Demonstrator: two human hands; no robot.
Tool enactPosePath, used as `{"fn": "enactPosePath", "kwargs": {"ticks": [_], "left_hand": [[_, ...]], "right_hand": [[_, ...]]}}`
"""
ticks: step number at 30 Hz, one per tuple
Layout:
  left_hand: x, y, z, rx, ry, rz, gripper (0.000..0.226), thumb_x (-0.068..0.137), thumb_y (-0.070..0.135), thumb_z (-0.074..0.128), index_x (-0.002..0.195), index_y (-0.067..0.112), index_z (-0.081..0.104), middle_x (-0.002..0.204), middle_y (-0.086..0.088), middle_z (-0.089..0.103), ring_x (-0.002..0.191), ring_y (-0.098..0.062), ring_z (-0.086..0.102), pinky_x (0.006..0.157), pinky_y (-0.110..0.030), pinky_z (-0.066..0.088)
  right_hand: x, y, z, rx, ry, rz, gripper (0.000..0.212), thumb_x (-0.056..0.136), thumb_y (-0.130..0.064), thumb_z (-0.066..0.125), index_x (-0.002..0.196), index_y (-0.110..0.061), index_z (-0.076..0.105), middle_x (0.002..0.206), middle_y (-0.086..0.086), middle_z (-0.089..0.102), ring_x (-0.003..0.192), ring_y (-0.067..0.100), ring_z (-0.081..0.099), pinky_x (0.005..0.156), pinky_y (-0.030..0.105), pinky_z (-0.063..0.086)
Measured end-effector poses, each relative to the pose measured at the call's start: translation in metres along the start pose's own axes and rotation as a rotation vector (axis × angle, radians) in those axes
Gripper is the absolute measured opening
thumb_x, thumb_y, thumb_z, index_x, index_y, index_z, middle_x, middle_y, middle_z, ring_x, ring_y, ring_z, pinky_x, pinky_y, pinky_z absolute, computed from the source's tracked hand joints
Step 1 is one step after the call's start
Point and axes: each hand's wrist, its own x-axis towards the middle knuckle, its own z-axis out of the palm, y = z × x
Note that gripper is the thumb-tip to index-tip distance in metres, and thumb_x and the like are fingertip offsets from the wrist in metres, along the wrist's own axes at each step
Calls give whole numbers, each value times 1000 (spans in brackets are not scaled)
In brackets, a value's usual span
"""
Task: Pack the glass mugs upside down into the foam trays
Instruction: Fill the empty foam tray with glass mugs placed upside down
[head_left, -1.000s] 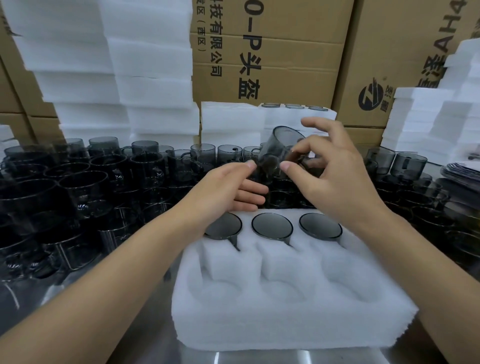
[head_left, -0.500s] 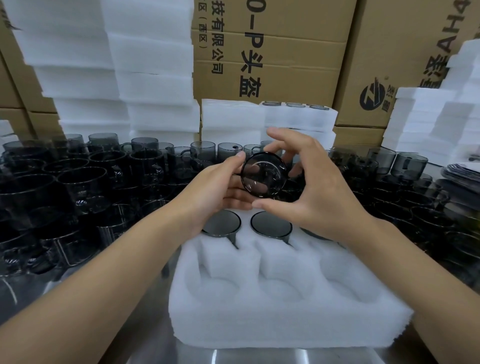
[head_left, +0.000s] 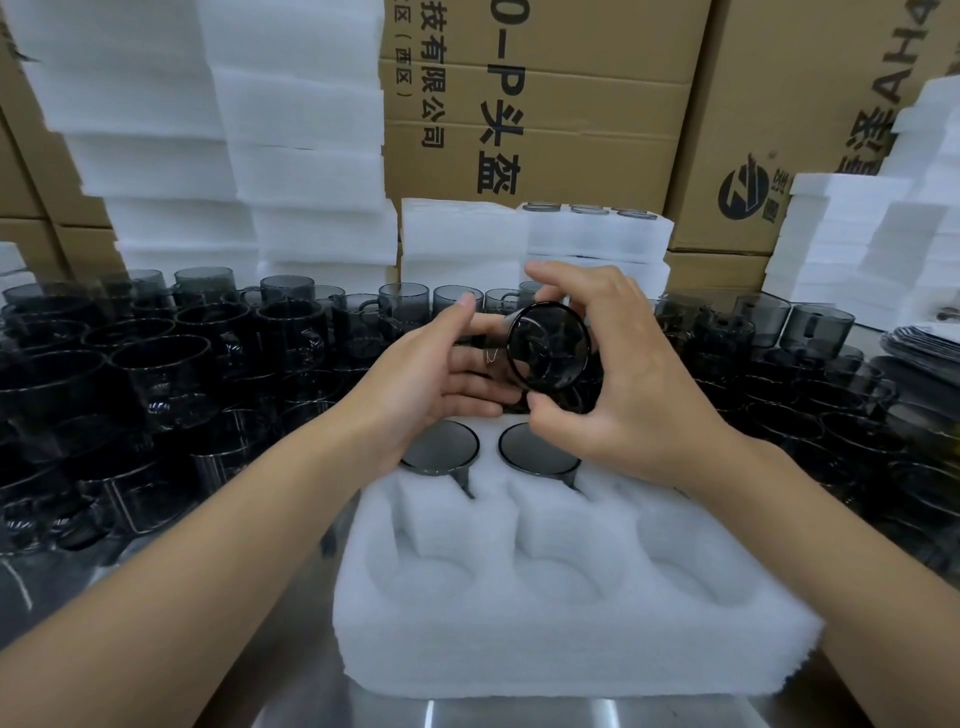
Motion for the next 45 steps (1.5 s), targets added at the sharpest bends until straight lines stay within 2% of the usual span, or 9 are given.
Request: {"fn": "enactPosePath", "kwargs": {"ticks": [5, 10, 14, 20, 25, 32, 39, 43, 45], "left_hand": [[1, 1, -1, -34, 7, -21, 50, 99, 49, 33, 103, 13, 67, 81, -11, 74, 69, -20, 71, 60, -24, 55], [1, 1, -1, -46, -1, -22, 52, 98, 50, 35, 105, 9, 66, 76, -9, 73, 64, -19, 69, 59, -24, 55], [1, 1, -2, -27, 1, -28, 55, 97, 52, 36, 103, 7, 68, 79, -11, 73, 66, -21, 70, 59, -24, 55], [0, 0, 1, 10, 26, 12, 44, 94, 45, 50, 74, 17, 78, 77, -9, 74, 68, -19, 71, 59, -24, 55], [0, 0, 1, 37, -25, 27, 50, 85, 58, 51, 99, 14, 71, 93, -11, 75, 75, -18, 69, 67, -28, 55], [1, 1, 1, -35, -22, -36, 61, 88, 59, 40, 103, 7, 67, 93, -14, 74, 82, -23, 72, 61, -25, 55], [1, -1, -2, 7, -34, 48, 36, 83, 48, 58, 104, 20, 69, 97, -7, 74, 82, -22, 71, 66, -27, 55], [-1, 0, -4, 13, 11, 82, 49, 67, 38, 74, 106, 12, 58, 105, -10, 72, 79, -22, 72, 68, -27, 56], [-1, 0, -2, -16, 52, 138, 59, 57, 41, 80, 101, 12, 53, 98, -6, 74, 82, -20, 73, 69, -26, 57]], "right_hand": [[0, -2, 2, 156, 35, 119, 68, 73, -29, 62, 131, -39, 29, 117, -13, 45, 111, 7, 44, 94, 24, 39], [2, 3, 4, 190, 67, 215, 65, 76, -39, 64, 129, -45, 28, 120, -18, 49, 111, -4, 45, 83, 11, 40], [2, 3, 5, 185, 87, 216, 65, 76, -47, 65, 129, -47, 28, 121, -19, 52, 110, -2, 47, 82, 18, 45], [2, 1, 3, 147, 87, 114, 75, 71, -42, 75, 130, -47, 29, 120, -20, 52, 102, 2, 49, 81, 11, 40], [1, -2, 1, 76, 53, 18, 81, 68, -37, 82, 132, -42, 33, 119, -23, 51, 100, -2, 43, 84, 6, 34], [2, -6, -2, 0, 0, -81, 82, 68, -31, 83, 134, -34, 35, 121, -26, 49, 101, 10, 42, 90, 9, 34], [1, -5, -2, -29, -12, -109, 82, 69, -21, 76, 138, -30, 34, 125, -13, 56, 108, 11, 47, 93, 13, 36], [0, -8, -4, -43, 7, -79, 76, 71, -17, 70, 140, -23, 38, 131, -6, 54, 118, 17, 49, 102, 34, 38], [2, -10, -8, -88, 64, -85, 67, 72, -26, 68, 135, -19, 47, 124, -5, 50, 114, 17, 49, 99, 32, 39]]}}
